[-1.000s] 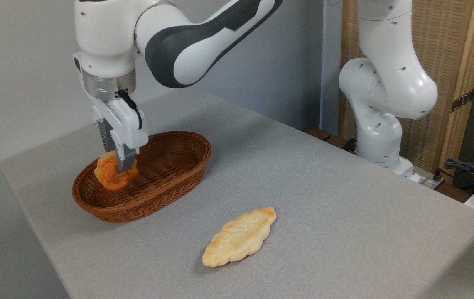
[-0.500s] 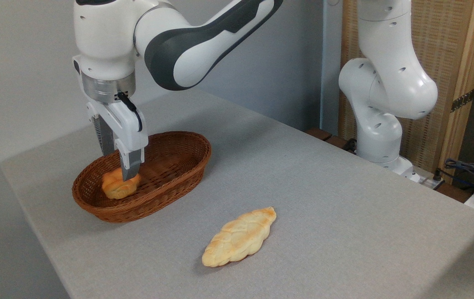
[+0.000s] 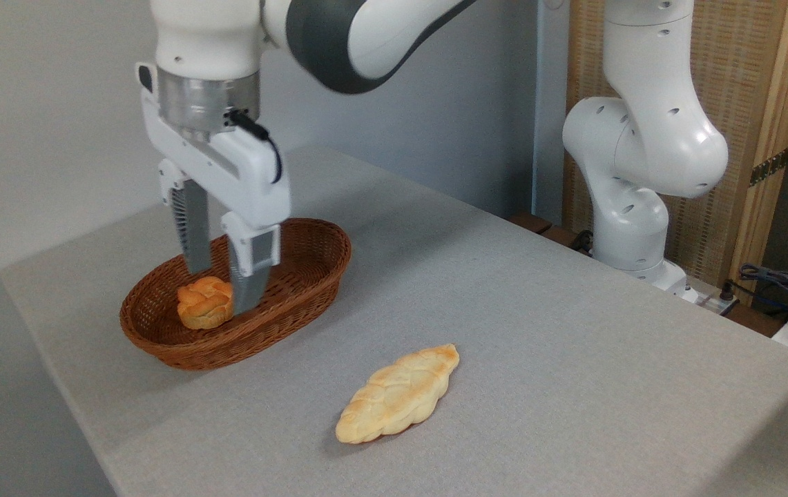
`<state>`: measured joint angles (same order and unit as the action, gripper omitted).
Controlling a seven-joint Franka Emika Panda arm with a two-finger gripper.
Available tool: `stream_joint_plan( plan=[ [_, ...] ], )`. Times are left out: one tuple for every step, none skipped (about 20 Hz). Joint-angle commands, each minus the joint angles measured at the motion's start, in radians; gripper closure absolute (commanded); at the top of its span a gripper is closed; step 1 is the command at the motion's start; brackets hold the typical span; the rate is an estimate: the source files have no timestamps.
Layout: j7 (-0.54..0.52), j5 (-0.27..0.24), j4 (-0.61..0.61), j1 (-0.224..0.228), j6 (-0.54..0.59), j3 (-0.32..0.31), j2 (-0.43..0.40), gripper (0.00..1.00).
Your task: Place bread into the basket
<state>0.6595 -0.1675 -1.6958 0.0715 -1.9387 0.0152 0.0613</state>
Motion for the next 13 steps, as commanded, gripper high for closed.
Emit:
stream_joint_plan(
  plan=[
    [0.002, 0.045, -0.01, 0.008, 0.059, -0.047, -0.031, 0.0],
    [0.002, 0.046, -0.01, 0.008, 0.061, -0.049, -0.032, 0.0],
    [0.002, 0.046, -0.01, 0.008, 0.067, -0.05, -0.032, 0.0],
    [0.002, 0.046, -0.01, 0.008, 0.075, -0.052, -0.034, 0.0],
    [0.002, 0.046, -0.01, 0.008, 0.079, -0.06, -0.038, 0.0],
    [0.002, 0.054, -0.01, 0.008, 0.079, -0.07, -0.038, 0.0],
    [0.003, 0.069, -0.01, 0.008, 0.078, -0.075, -0.038, 0.0],
    [0.003, 0.077, -0.01, 0.008, 0.079, -0.077, -0.038, 0.0],
    [0.003, 0.089, -0.01, 0.008, 0.079, -0.078, -0.038, 0.0],
    [0.003, 0.092, -0.012, 0.008, 0.081, -0.078, -0.038, 0.0],
    [0.006, 0.092, -0.012, 0.008, 0.081, -0.078, -0.037, 0.0],
    [0.012, 0.092, -0.012, 0.007, 0.081, -0.08, -0.037, 0.0],
    [0.015, 0.091, -0.013, 0.007, 0.081, -0.08, -0.035, 0.0]
  ],
)
